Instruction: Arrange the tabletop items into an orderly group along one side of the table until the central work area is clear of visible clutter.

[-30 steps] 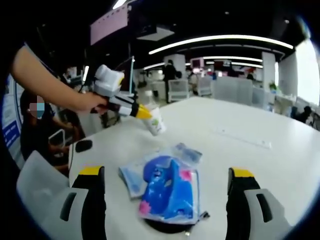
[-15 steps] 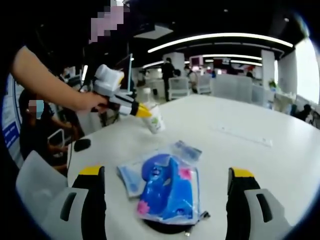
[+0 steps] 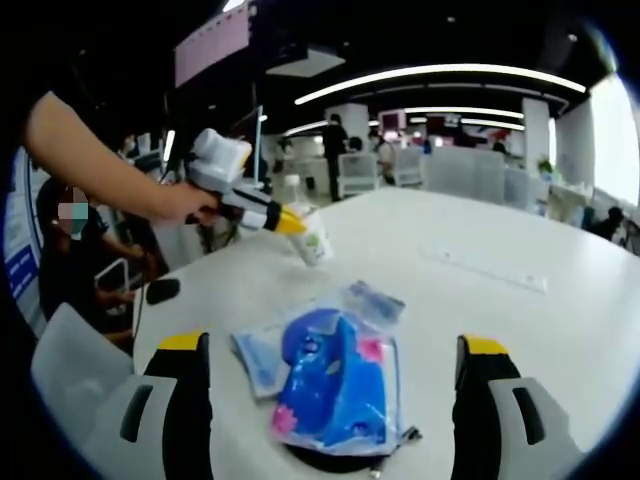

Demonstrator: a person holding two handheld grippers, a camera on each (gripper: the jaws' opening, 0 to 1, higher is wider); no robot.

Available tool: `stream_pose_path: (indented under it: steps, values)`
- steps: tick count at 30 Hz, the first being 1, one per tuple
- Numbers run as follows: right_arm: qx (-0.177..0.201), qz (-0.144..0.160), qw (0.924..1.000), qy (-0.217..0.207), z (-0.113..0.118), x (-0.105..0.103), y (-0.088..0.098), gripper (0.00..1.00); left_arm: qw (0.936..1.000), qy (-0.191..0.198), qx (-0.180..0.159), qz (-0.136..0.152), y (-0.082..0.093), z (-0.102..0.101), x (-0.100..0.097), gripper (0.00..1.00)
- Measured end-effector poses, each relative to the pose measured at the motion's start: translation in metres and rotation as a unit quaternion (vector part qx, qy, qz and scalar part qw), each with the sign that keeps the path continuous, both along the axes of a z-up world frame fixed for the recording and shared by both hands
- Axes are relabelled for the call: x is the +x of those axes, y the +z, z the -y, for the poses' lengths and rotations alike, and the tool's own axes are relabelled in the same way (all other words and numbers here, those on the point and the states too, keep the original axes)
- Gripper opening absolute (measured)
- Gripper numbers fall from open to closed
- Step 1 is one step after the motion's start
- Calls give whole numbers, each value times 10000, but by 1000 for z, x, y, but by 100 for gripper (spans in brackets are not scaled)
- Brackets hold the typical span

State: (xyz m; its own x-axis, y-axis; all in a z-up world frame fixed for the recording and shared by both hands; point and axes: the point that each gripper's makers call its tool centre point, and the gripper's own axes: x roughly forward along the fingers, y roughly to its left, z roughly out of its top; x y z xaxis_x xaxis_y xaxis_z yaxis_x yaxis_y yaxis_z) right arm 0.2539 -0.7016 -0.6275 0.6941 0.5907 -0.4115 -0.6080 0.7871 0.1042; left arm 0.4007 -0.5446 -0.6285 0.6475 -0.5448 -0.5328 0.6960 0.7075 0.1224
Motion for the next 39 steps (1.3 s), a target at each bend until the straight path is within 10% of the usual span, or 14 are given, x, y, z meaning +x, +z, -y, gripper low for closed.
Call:
stream_pose_path:
  steps: [39]
  values:
    - [82,-213,9997,-49,0,1,-17,100,9900,-727,1204,133,-29,9,17,1]
